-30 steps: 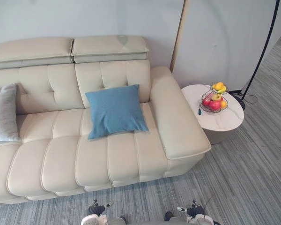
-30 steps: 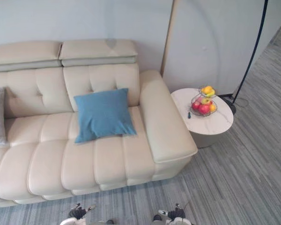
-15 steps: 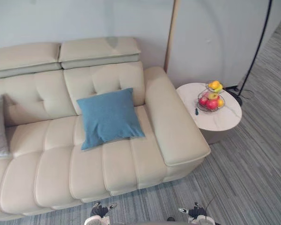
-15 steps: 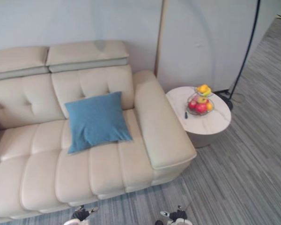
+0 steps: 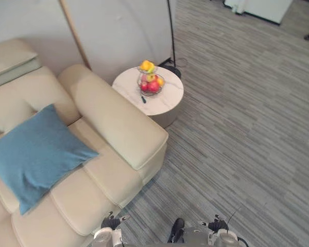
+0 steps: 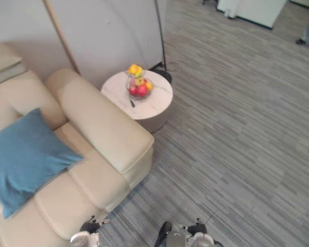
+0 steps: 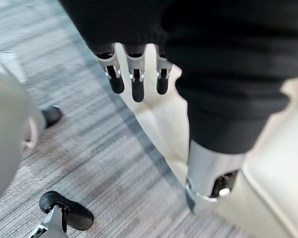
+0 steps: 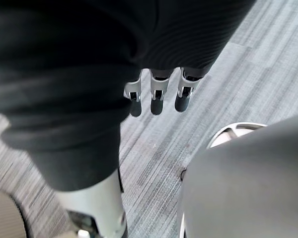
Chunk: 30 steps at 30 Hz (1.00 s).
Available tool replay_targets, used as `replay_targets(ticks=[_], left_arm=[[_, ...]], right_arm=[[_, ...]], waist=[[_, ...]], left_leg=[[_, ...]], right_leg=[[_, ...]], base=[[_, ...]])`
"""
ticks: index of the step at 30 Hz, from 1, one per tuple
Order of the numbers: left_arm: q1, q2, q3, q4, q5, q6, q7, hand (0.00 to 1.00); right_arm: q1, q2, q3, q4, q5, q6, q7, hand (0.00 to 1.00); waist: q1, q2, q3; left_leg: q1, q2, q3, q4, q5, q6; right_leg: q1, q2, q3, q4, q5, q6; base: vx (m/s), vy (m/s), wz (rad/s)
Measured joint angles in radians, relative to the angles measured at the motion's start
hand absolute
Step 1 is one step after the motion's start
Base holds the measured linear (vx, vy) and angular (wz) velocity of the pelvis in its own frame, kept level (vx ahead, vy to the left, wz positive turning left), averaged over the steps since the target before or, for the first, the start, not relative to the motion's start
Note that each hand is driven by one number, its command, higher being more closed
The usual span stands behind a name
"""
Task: Pick up cushions and gather them together orderly.
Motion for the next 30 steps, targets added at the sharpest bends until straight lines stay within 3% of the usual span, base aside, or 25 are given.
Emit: replay_targets(ticks=[1,2,3,4,9,11,12,13,16,19,20,21,25,26,27,28,29,30], left_arm=[[0.004,-0.004,0.015,0.000,-0.001,0.000,-0.001,0.00],[0.015,-0.011,0.031,-0.009,-0.004,0.001,-0.004,0.00],[0.026,-0.006,0.031,-0.020,-0.019,-0.002,-0.001,0.00],[0.030,-0.012,0.034,-0.032,-0.034,-0.005,-0.001,0.00],[0.036,-0.054,0.103,-0.058,-0.042,-0.021,0.000,0.00],[0.036,-0.064,0.129,-0.061,-0.050,-0.022,-0.003,0.00],[0.036,-0.076,0.151,-0.060,-0.059,-0.023,-0.003,0.00],[0.037,-0.079,0.154,-0.059,-0.059,-0.023,-0.004,0.00],[0.043,-0.056,0.179,-0.059,-0.059,-0.019,-0.007,0.00],[0.047,-0.052,0.174,-0.056,-0.056,-0.012,-0.004,0.00],[0.047,-0.053,0.155,-0.048,-0.056,-0.010,-0.004,0.00],[0.043,-0.049,0.123,-0.039,-0.057,-0.008,-0.003,0.00],[0.022,-0.003,0.027,-0.006,-0.057,0.005,-0.002,0.00],[0.016,0.004,0.019,0.000,-0.057,0.005,-0.002,0.00],[0.010,0.023,0.006,0.011,-0.057,0.005,-0.002,0.00],[0.008,0.050,-0.014,0.021,-0.057,0.005,-0.002,0.00],[0.008,0.063,-0.017,0.024,-0.056,0.005,-0.004,0.00],[0.005,0.047,-0.017,0.032,-0.056,0.005,-0.002,0.00]], right_arm=[[0.000,0.002,0.001,-0.001,0.006,0.001,-0.001,0.00],[0.001,0.014,0.000,-0.006,0.009,0.003,-0.003,0.00],[0.000,0.014,0.001,-0.005,0.027,0.005,-0.007,0.00],[-0.001,0.015,0.001,-0.005,0.028,0.007,-0.006,0.00],[-0.011,0.021,0.008,-0.007,0.028,0.008,-0.011,0.00],[-0.012,0.020,0.032,-0.007,0.030,0.008,-0.014,0.00],[-0.009,0.025,0.034,-0.007,0.033,0.008,-0.014,0.00],[-0.007,0.030,0.034,-0.007,0.033,0.008,-0.014,0.00],[0.012,0.065,0.065,-0.010,0.033,0.008,-0.006,0.00],[0.003,0.085,0.069,-0.011,0.033,0.008,-0.003,0.00],[-0.002,0.082,0.069,-0.011,0.033,0.007,-0.003,0.00],[-0.012,0.081,0.068,-0.010,0.033,0.002,-0.002,0.00],[-0.032,0.073,0.067,0.005,0.032,0.000,0.001,0.00],[-0.037,0.069,0.067,0.009,0.032,0.000,0.001,0.00],[-0.043,0.058,0.067,0.020,0.031,0.000,-0.001,0.00],[-0.040,0.055,0.067,0.029,0.029,-0.002,-0.004,0.00],[-0.039,0.049,0.066,0.039,0.029,-0.003,-0.005,0.00],[-0.038,0.021,0.061,0.046,0.028,-0.002,-0.006,0.00]], waist=[[0.004,-0.012,0.018],[0.017,-0.010,0.025],[0.028,-0.008,0.027],[0.042,-0.007,0.028],[0.061,0.003,0.040],[0.073,0.005,0.039],[0.088,0.007,0.033],[0.095,0.014,0.021],[0.093,-0.038,-0.008],[0.106,-0.054,-0.020],[0.103,-0.040,-0.022],[0.105,-0.026,-0.022],[0.097,-0.003,-0.010],[0.097,-0.003,-0.009],[0.096,-0.010,-0.003],[0.088,-0.044,0.000],[0.083,-0.067,0.007],[0.080,-0.034,0.008]], left_leg=[[-0.038,0.038,-0.045,0.133,0.003,0.077],[-0.089,0.037,-0.123,0.237,-0.043,0.089],[-0.158,-0.016,-0.237,0.283,-0.089,0.038],[-0.206,-0.073,-0.311,0.263,-0.109,0.024],[-0.338,-0.268,-0.568,-0.043,-0.100,0.007],[-0.349,-0.308,-0.666,-0.146,-0.066,-0.006],[-0.338,-0.313,-0.701,-0.166,-0.004,-0.015],[-0.331,-0.315,-0.701,-0.164,0.016,-0.006],[-0.301,-0.305,-0.566,-0.146,-0.030,0.028],[-0.195,-0.287,-0.390,-0.173,-0.061,0.061],[-0.159,-0.274,-0.339,-0.190,-0.069,0.073],[-0.131,-0.259,-0.306,-0.208,-0.070,0.076],[-0.035,-0.211,-0.233,-0.269,-0.070,0.075],[-0.023,-0.206,-0.228,-0.277,-0.070,0.075],[0.011,-0.199,-0.215,-0.292,-0.068,0.072],[0.037,-0.221,-0.217,-0.291,-0.067,0.068],[0.053,-0.239,-0.222,-0.290,-0.072,0.054],[0.079,-0.203,-0.235,-0.285,-0.089,0.026]], right_leg=[[0.030,0.015,0.027,-0.010,-0.009,-0.011],[0.049,0.032,0.069,-0.010,-0.030,-0.027],[0.066,0.054,0.126,-0.011,-0.044,-0.044],[0.076,0.073,0.182,-0.016,-0.046,-0.044],[0.115,0.140,0.407,-0.019,-0.070,-0.040],[0.118,0.159,0.486,-0.011,-0.084,-0.033],[0.123,0.178,0.553,-0.008,-0.097,-0.021],[0.123,0.184,0.583,-0.005,-0.105,-0.012],[0.112,0.161,0.677,0.042,-0.134,0.036],[0.066,0.109,0.598,0.214,-0.164,0.135],[0.048,0.061,0.480,0.249,-0.151,0.178],[0.025,0.001,0.321,0.274,-0.154,0.173],[0.008,-0.135,-0.106,0.229,-0.151,0.129],[-0.002,-0.136,-0.127,0.222,-0.147,0.124],[-0.027,-0.123,-0.150,0.169,-0.112,0.091],[-0.034,-0.110,-0.109,0.080,-0.008,0.052],[-0.035,-0.112,-0.083,0.067,0.005,0.026],[-0.027,-0.083,-0.071,0.092,-0.007,0.022]], base=[[0.10,-0.216,-0.81],[0.10,-0.131,-1.25],[0.15,-0.107,-1.57],[0.18,-0.067,-1.57],[0.21,0.057,-1.53],[0.27,0.178,-1.47],[0.26,0.190,-1.33],[0.37,0.265,-1.59],[0.46,0.277,-1.30],[0.29,0.163,-1.48],[0.21,0.117,-1.39],[0.20,0.102,-1.36],[0.19,-0.015,-1.11],[0.18,-0.146,-1.09],[0.18,-0.192,-0.96],[0.24,-0.249,-0.88],[0.23,-0.244,-0.78],[0.25,-0.267,-0.61]])
